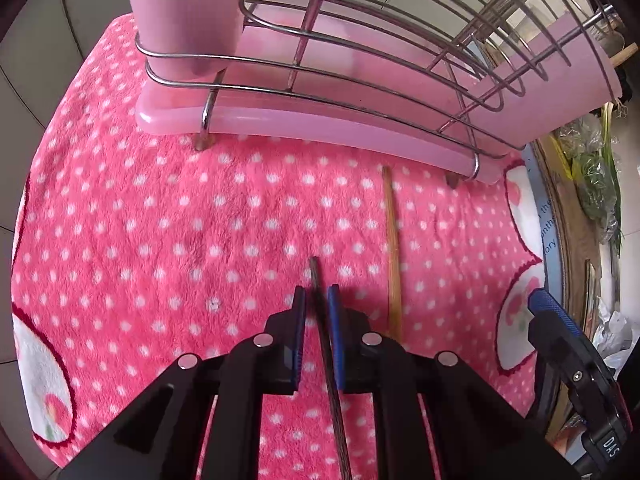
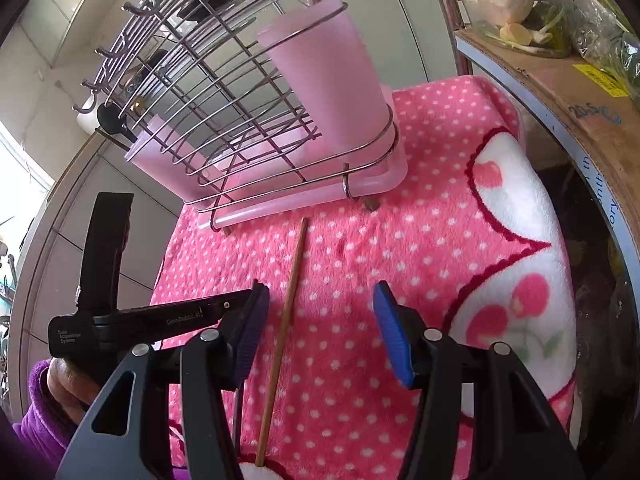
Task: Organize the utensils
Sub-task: 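Grasp the thin dark chopstick with the left tool while the right tool grasps the wooden chopstick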
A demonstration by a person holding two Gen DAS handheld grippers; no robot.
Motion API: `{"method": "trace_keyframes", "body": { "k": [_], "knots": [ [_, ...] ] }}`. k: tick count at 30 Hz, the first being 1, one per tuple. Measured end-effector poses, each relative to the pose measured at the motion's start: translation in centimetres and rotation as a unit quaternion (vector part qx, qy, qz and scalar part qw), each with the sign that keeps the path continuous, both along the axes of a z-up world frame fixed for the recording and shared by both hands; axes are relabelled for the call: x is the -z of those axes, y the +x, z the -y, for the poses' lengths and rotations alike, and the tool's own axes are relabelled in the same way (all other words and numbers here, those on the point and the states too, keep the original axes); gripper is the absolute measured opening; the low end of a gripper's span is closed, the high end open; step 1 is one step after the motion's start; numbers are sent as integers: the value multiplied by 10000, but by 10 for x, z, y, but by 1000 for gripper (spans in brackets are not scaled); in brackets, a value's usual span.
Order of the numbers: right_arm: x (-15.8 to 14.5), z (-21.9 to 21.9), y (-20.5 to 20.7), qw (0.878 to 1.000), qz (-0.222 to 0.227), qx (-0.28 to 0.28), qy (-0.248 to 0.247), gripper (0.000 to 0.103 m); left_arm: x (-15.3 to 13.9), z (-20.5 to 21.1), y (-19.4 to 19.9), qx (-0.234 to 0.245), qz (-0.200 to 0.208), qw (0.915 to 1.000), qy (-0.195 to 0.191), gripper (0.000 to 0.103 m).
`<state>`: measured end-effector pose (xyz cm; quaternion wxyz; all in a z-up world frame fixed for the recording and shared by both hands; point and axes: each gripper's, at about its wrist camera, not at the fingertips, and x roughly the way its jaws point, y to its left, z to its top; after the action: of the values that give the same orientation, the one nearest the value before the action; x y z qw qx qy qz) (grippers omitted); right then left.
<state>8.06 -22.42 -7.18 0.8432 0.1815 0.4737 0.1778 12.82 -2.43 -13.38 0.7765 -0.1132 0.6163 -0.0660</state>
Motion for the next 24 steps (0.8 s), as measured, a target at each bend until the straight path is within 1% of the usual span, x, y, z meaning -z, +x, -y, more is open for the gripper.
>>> {"method": "trace_keyframes", "body": {
  "k": [5, 7, 10, 15, 18, 20, 24],
  "knots": [
    [3, 0, 4, 9999, -73, -20, 110, 55, 4, 12, 6, 51, 3, 9999, 121, 11],
    [6, 0, 5, 9998, -118, -36, 143, 55, 5, 16, 8, 122, 65, 9996, 226, 6],
    [10, -3, 6, 9996, -199, -78, 203, 55, 5, 19, 12, 86, 85, 9999, 79, 5],
    [10, -8, 8, 9993, -271, -130, 202, 54, -6, 0, 11, -60, 220, 9996, -147, 4],
    [11, -19, 15, 9989, -354, -228, 186, 47, -20, -17, 8, -148, 469, 9988, -51, 4],
    [11, -30, 23, 9987, -382, -319, 88, 44, -27, -28, 5, -205, 627, 9978, 39, 4],
    [16, -56, 41, 9976, -494, -474, -136, 35, -28, -46, 1, -262, 738, 9968, 173, 5]
  ]
}}
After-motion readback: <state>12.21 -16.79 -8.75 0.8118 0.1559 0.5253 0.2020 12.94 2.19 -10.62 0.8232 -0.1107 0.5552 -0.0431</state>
